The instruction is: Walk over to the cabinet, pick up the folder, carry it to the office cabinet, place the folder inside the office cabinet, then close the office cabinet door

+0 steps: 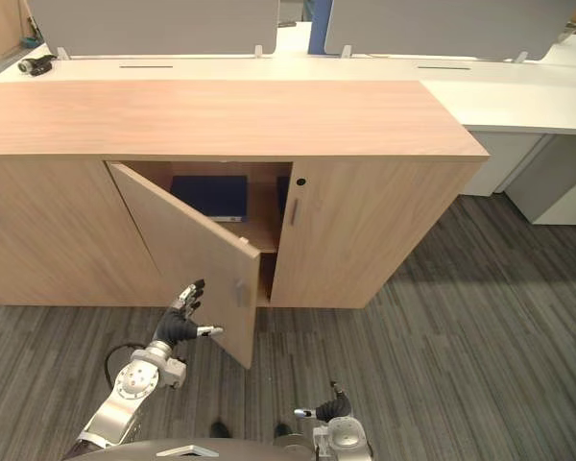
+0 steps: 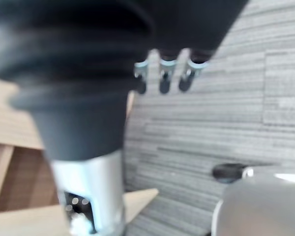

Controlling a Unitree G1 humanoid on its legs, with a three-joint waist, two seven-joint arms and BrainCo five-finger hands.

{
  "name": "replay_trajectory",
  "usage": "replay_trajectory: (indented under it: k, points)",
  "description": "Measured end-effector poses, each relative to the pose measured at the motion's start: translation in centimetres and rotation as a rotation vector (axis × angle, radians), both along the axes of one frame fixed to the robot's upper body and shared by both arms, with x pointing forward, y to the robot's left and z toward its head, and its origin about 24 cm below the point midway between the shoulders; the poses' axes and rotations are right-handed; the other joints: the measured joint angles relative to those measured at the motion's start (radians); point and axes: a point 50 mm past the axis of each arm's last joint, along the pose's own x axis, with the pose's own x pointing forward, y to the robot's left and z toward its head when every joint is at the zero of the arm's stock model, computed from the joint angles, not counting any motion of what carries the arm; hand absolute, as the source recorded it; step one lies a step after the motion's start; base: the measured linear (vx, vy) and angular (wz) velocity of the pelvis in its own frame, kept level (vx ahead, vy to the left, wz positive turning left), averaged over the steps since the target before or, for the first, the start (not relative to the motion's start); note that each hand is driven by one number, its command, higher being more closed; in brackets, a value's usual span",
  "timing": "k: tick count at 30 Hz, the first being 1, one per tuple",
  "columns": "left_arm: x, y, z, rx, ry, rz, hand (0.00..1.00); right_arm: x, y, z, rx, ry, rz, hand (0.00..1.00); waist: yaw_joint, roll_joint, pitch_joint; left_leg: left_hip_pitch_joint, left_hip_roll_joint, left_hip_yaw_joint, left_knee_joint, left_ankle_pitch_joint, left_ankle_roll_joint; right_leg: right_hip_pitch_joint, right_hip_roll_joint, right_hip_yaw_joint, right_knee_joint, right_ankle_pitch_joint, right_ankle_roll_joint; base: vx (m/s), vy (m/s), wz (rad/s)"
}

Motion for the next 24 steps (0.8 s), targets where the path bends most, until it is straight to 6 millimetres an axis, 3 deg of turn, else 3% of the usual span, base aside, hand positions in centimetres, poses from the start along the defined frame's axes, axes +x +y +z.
replay_trajectory:
  k: [3,7,12,18,24]
  points:
    - [1.1,-0.2,0.2,0.015,-0.013,0.0,0.0,0.0,0.0,0.0,0.0,0.002,0.002,0.0,-0.001,-0.011,0.004,0.011,0.0,-0.001,0.0,0.01,0.002,0.003,-0.001,-0.022,0.019,-0.038,-0.005,-0.02,-0.063,0.15]
    - [3.0,-0.5,0.4,0.058,-0.03,-0.022,0.0,0.0,0.0,0.0,0.0,0.003,0.002,0.0,-0.007,-0.009,0.004,0.012,0.0,-0.001,0.0,0.01,0.005,0.013,-0.002,-0.028,0.002,-0.037,-0.007,0.0,-0.021,0.02]
    - [4.8,0.8,1.0,0.135,-0.063,0.015,0.0,0.0,0.1,-0.3,0.004,0.022,0.003,0.0,-0.028,-0.018,0.011,0.013,-0.007,0.003,0.0,-0.003,0.022,0.021,-0.003,-0.026,-0.016,-0.034,-0.012,0.04,-0.015,-0.03]
    - [4.8,2.1,0.8,0.155,-0.046,0.052,0.0,-0.4,0.1,-0.6,0.006,0.044,-0.002,0.0,-0.028,-0.026,0.022,0.03,-0.009,0.0,0.0,-0.012,0.018,0.046,-0.002,-0.03,-0.023,-0.037,-0.026,0.06,-0.048,0.02]
    - [2.8,3.3,-1.9,0.169,0.083,0.078,0.0,-0.8,-0.3,-0.8,0.013,0.069,-0.041,0.0,-0.029,-0.024,0.028,0.042,-0.007,-0.026,0.0,-0.017,0.012,0.068,-0.002,-0.059,-0.025,-0.05,-0.023,0.04,-0.096,0.11]
